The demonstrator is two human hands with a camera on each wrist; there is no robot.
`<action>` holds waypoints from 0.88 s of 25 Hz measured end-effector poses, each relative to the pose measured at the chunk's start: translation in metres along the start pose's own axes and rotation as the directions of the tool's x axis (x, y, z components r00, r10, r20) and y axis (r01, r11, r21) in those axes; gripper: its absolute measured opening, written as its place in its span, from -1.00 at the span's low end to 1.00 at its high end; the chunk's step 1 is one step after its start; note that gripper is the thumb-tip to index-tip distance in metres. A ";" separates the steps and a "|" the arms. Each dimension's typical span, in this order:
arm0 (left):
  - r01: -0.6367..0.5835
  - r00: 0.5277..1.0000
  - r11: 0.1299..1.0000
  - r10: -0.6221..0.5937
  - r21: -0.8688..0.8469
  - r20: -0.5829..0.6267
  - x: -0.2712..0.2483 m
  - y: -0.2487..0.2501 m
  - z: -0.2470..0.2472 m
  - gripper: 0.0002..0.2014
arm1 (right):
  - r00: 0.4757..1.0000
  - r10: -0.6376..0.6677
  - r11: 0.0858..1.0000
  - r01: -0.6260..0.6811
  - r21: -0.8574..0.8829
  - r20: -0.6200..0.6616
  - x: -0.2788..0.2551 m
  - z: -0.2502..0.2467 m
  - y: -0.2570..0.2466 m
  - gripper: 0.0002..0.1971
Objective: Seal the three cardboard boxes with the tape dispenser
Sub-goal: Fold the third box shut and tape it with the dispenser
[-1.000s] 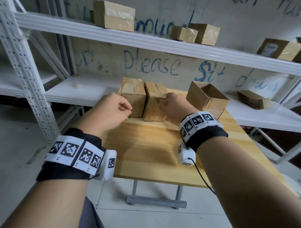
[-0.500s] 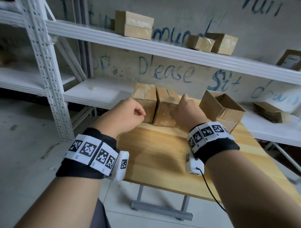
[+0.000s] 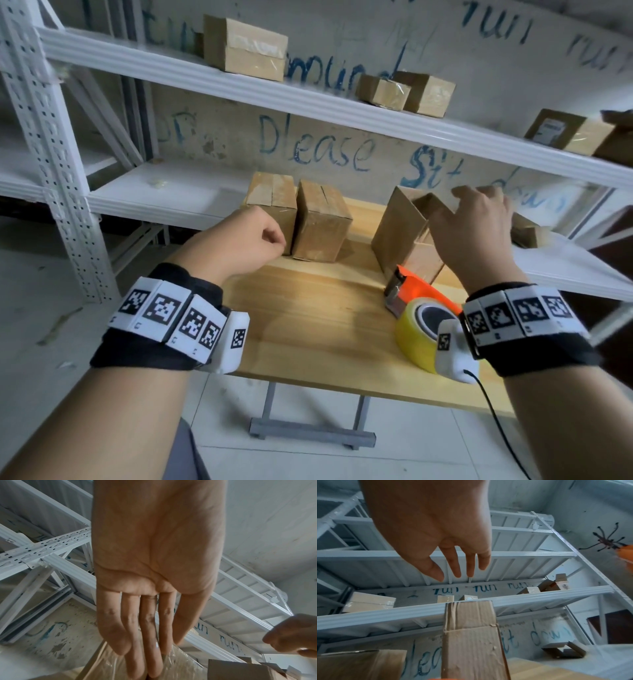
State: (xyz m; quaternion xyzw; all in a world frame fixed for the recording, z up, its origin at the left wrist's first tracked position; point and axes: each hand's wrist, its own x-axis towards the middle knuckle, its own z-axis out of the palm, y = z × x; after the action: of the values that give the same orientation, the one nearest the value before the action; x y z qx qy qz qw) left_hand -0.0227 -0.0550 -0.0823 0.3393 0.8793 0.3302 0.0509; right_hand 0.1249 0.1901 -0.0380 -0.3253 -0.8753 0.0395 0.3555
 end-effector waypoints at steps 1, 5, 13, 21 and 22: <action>-0.008 1.000 1.000 0.008 -0.002 0.003 0.000 0.001 0.002 -0.86 | 1.000 0.030 0.999 -0.030 -0.034 -0.003 -0.002 0.001 0.004 -0.57; -0.018 0.999 1.000 0.018 -0.003 0.028 0.003 0.003 0.008 -0.87 | 0.979 0.137 0.991 -0.137 -0.011 0.150 -0.001 0.016 0.022 -0.51; -0.005 1.000 1.000 0.005 0.007 0.026 0.001 0.005 0.008 -0.87 | 0.967 0.086 0.978 -0.128 0.166 0.239 0.002 0.018 0.023 -0.74; -0.002 0.999 1.000 0.001 0.024 0.034 -0.001 0.007 0.008 -0.87 | 0.991 0.109 0.977 -0.121 0.176 0.080 -0.005 0.007 0.020 -0.62; -0.005 0.999 1.000 0.004 0.025 0.036 -0.001 0.007 0.007 -0.87 | 0.992 0.117 0.976 -0.124 0.179 0.051 -0.004 0.006 0.021 -0.62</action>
State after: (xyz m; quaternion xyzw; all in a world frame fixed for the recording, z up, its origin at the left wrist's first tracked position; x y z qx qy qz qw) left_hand -0.0160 -0.0477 -0.0838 0.3478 0.8816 0.3131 0.0616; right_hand 0.1351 0.2052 -0.0511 -0.3432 -0.8538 0.1471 0.3629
